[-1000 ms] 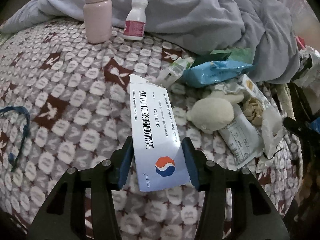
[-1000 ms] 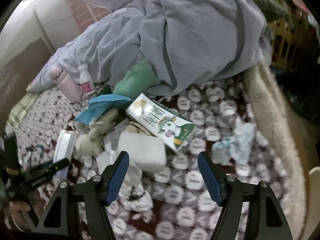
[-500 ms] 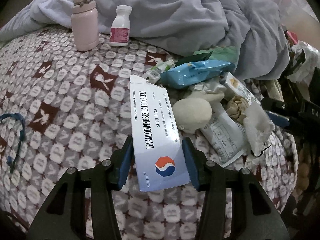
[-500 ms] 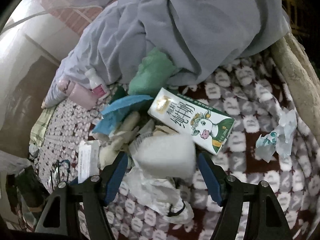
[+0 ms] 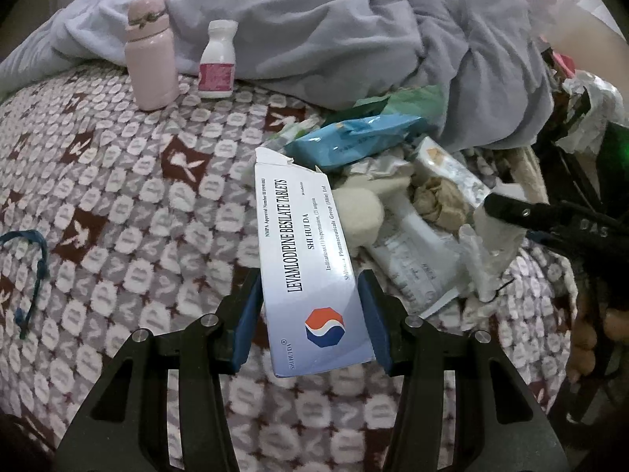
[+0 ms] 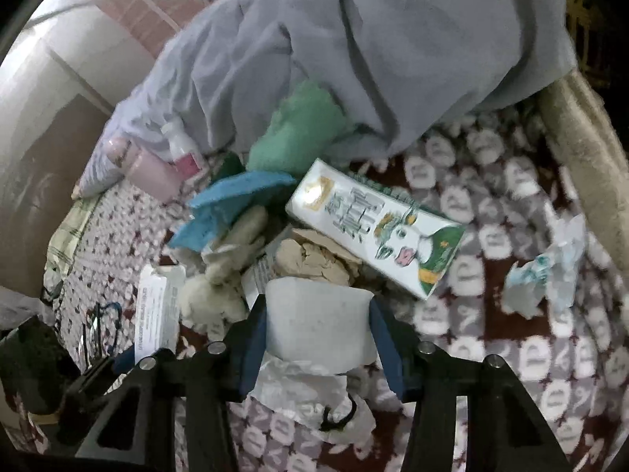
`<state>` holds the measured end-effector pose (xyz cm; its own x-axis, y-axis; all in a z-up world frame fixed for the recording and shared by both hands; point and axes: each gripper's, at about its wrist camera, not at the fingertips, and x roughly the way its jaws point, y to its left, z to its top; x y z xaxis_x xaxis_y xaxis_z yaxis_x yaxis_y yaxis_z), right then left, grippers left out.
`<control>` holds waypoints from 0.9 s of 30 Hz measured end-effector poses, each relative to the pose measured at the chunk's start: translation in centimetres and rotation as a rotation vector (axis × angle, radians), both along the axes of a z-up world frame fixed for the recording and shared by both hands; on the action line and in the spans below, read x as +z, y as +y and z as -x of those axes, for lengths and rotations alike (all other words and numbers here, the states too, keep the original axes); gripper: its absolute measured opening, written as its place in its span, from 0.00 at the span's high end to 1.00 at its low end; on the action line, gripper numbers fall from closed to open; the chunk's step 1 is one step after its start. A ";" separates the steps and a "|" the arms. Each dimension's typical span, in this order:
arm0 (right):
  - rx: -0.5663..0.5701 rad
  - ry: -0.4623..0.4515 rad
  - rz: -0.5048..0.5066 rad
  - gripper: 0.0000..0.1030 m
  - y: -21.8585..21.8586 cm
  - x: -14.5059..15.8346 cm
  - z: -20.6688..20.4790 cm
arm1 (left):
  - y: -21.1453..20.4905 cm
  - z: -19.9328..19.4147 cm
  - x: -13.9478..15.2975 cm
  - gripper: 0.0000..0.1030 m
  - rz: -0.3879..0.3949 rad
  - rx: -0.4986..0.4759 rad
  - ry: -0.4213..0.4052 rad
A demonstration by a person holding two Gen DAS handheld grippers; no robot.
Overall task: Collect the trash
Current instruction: 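Carry both items over the white bucket and open both tools to drop them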
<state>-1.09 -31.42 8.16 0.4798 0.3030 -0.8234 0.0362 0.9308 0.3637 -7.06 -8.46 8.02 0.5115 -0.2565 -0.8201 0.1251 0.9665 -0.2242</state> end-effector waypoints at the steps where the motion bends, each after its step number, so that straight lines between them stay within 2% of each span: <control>1: 0.000 -0.028 0.000 0.54 -0.2 0.8 0.4 | -0.2 0.1 0.3 0.54 0.002 -0.003 -0.006; 6: -0.005 -0.109 0.008 0.55 -1.3 3.4 2.6 | -1.8 0.8 1.9 0.54 0.035 -0.046 -0.034; 10: -0.030 -0.134 0.028 0.55 -2.8 4.3 4.8 | -4.0 1.3 2.7 0.54 0.057 -0.092 -0.038; 27: -0.168 -0.155 0.107 0.55 -11.1 5.5 12.7 | -16.5 4.0 4.7 0.54 0.035 -0.310 -0.083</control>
